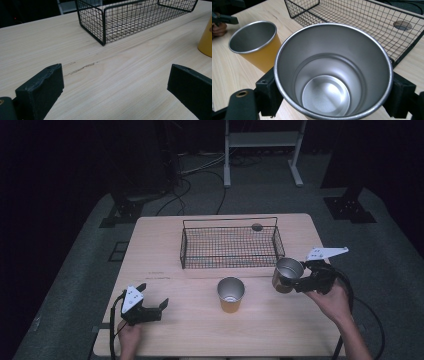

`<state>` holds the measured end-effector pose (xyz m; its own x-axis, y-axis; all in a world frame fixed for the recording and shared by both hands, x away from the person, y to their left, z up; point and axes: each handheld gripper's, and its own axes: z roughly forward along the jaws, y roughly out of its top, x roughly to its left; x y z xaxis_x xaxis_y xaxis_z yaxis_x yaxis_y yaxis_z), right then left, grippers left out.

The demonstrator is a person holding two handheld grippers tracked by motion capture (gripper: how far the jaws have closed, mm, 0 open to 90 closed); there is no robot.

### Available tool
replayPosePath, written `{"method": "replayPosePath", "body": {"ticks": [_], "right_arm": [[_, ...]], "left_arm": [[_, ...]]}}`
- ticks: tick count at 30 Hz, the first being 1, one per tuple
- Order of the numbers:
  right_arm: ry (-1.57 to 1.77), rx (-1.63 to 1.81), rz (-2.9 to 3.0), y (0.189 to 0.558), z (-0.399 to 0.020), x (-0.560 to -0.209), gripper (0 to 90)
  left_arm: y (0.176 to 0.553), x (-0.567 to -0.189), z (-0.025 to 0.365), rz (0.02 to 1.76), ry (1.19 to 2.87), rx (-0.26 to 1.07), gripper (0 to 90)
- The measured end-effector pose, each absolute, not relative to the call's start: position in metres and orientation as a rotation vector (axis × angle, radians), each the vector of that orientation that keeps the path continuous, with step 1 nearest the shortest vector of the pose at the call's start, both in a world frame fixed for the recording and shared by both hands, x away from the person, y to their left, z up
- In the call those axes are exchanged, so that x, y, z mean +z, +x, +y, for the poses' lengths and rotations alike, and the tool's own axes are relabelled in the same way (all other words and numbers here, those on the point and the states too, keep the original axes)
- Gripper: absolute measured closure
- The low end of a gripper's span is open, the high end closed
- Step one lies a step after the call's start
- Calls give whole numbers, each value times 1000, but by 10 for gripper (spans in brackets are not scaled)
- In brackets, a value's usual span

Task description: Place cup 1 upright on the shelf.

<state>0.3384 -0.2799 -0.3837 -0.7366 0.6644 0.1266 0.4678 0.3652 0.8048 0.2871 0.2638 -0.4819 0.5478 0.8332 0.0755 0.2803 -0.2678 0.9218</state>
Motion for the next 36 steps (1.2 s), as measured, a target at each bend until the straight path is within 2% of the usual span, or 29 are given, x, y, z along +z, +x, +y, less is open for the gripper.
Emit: {"method": "replayPosePath", "body": {"ticks": [17,36], "right_arm": [[1033,1376,2392,358,-282,-371,176],[1020,1306,2412,390,-269,-350,175]], "left_arm": [[287,-482,264,919,1814,710,0],[288,-482,264,917,1810,709,0]]}}
